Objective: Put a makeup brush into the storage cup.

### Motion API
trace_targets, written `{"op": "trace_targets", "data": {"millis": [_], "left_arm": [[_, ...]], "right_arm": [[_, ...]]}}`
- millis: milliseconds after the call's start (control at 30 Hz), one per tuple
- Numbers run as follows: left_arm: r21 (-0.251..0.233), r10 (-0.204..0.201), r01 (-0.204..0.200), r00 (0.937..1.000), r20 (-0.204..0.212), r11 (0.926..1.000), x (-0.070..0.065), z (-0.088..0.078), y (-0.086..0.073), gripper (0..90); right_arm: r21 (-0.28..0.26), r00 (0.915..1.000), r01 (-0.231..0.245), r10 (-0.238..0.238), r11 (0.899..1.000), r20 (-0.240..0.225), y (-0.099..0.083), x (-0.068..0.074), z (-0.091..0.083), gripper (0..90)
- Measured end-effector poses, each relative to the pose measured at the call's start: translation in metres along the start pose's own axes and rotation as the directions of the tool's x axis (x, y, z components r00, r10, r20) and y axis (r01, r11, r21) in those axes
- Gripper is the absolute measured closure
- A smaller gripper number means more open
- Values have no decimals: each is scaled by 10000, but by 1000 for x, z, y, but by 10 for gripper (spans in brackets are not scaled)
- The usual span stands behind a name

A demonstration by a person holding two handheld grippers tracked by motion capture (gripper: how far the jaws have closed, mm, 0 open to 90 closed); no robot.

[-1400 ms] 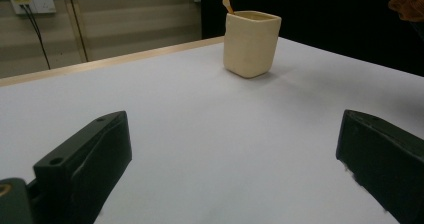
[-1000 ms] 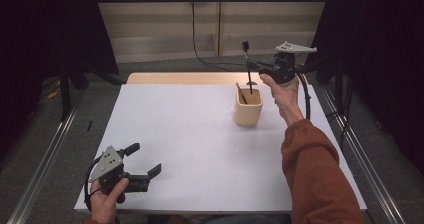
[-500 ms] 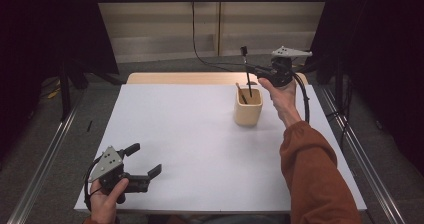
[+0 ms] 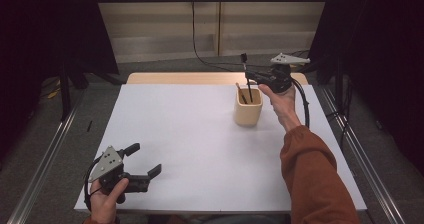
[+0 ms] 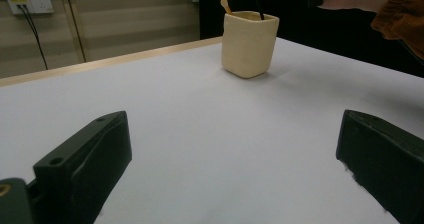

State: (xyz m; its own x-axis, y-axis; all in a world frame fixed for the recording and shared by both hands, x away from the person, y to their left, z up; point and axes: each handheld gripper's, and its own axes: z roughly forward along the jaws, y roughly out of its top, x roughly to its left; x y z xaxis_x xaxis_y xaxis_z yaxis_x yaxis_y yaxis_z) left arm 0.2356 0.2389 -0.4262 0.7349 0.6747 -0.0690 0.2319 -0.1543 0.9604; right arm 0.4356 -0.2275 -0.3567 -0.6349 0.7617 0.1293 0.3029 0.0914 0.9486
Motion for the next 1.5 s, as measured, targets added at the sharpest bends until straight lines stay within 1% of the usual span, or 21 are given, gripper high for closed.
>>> {"op": "trace_targets", "data": {"millis": [133,333,500,633,800,1067,1400,1500], "left_arm": [[-12,28,-28,10000,-21,10000,0,0,0,12],[-2,14,-14,10000,-25,10000,0,-1,0,12],[-4,-10,10,10000,-30,10000,0,0,0,12],[2,2,-2,10000,-18,10000,0,0,0,12],[2,-2,2,10000,-23,10000,0,0,0,12],[-1,6,-6,10000,-33,10000,0,0,0,12],[-2,1,-1,10000,-33,10000,0,0,0,12],[7,-3,3,10000,-37,10000,1,0,0,12]], "right_arm": [[16,10000,32,-32,10000,-15,-5,0,0,859],[132,10000,-86,85,9999,11,-14,-1,0,859],[104,9999,-135,136,9999,-13,-18,-2,-2,859],[243,9999,-158,158,9996,22,-23,-2,-3,858],[193,9998,-199,199,9996,29,-25,-2,-4,859],[276,9995,-315,314,9991,22,-36,-1,-2,858],[340,9995,-316,314,9989,53,-39,0,-2,858],[338,9992,-387,385,9987,69,-41,-1,-3,858]]}}
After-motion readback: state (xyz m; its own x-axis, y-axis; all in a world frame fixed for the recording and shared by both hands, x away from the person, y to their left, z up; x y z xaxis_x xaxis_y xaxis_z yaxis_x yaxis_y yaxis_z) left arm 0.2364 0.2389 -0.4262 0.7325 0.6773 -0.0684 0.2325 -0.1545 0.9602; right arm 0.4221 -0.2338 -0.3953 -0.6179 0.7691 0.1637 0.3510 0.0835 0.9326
